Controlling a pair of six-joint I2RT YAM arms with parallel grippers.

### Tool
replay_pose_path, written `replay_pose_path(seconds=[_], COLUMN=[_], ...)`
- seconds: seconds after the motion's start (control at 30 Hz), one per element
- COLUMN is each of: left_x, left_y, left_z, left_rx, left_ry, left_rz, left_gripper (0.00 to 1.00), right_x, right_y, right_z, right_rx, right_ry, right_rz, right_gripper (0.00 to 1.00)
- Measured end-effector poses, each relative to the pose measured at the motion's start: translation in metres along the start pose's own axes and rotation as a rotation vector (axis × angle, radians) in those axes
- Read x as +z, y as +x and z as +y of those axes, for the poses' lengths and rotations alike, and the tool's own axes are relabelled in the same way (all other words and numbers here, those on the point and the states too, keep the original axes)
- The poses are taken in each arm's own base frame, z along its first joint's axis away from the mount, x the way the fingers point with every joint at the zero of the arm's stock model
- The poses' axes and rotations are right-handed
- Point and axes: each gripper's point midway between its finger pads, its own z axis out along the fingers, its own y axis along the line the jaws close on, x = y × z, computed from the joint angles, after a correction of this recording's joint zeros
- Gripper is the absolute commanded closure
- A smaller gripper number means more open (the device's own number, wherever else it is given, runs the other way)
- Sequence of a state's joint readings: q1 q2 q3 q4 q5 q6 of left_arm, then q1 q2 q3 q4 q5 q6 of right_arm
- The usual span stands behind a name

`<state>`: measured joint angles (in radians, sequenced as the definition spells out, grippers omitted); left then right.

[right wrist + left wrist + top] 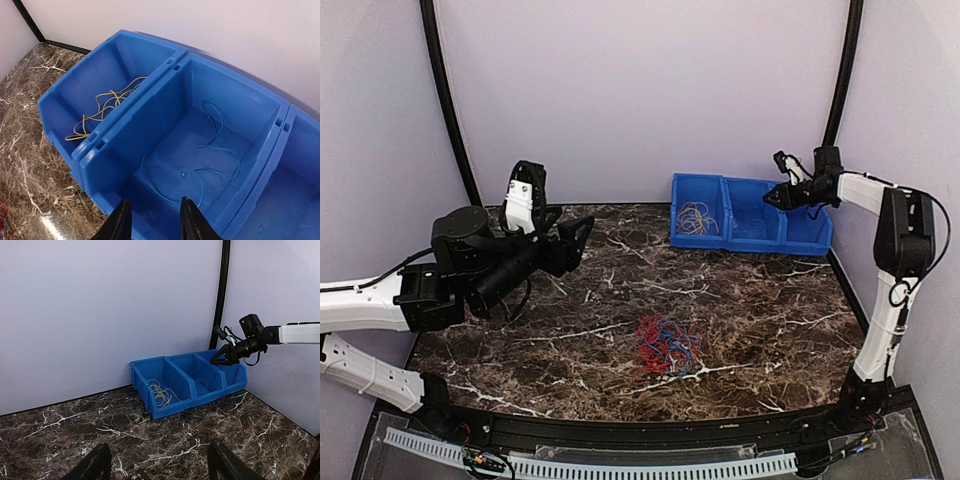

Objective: Untangle the cables

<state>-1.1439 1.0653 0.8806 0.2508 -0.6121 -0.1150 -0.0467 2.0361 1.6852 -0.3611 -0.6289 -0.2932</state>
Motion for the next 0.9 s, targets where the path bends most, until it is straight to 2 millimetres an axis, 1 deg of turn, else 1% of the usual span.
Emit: replay_pose_path(seconds=[0.1,0.17,0.23,0.3,0.37,0.43,0.5,0.57,0.73,0.77,0.83,0.9], left_x=[0.0,0.0,0.0,0.0,-0.001,-0.002,-0.004,-0.005,-0.012,-0.015,-0.021,-0.028], left_y=[0.006,0.012,0.019,0.03,0.043,0.056,0.07,0.08,0.101,0.106,0.112,0.117], left_z=[0.001,0.001,0.001,0.001,0.0,-0.003,-0.006,-0.007,-0.01,-0.01,-0.01,-0.008], left_rx=[0.004,0.001,-0.006,-0.016,-0.025,-0.033,-0.038,-0.045,-0.062,-0.064,-0.073,-0.084], left_ry=[-0.003,-0.002,0.0,0.009,0.022,0.042,0.063,0.075,0.104,0.114,0.132,0.149], left_rz=[0.011,0.02,0.033,0.054,0.083,0.118,0.162,0.201,0.282,0.298,0.32,0.328], left_gripper=[0.31,0.31,0.3,0.31,0.3,0.3,0.31,0.31,0.34,0.35,0.35,0.35], right_x=[-0.019,-0.035,-0.056,-0.078,-0.094,-0.106,-0.115,-0.12,-0.131,-0.136,-0.145,-0.151], right_y=[-0.003,-0.011,-0.02,-0.025,-0.025,-0.018,-0.004,0.011,0.061,0.074,0.09,0.1], right_z=[0.014,0.025,0.039,0.056,0.07,0.084,0.096,0.104,0.129,0.137,0.148,0.154], right_rx=[-0.005,-0.019,-0.041,-0.07,-0.099,-0.125,-0.145,-0.157,-0.142,-0.143,-0.142,-0.152], right_ry=[0.002,0.006,0.011,0.015,0.013,0.006,-0.003,-0.012,-0.039,-0.043,-0.047,-0.041], right_rz=[-0.007,-0.025,-0.052,-0.077,-0.092,-0.091,-0.068,-0.039,0.044,0.056,0.073,0.084], right_gripper=[0.64,0.63,0.63,0.62,0.61,0.6,0.6,0.59,0.57,0.57,0.57,0.56])
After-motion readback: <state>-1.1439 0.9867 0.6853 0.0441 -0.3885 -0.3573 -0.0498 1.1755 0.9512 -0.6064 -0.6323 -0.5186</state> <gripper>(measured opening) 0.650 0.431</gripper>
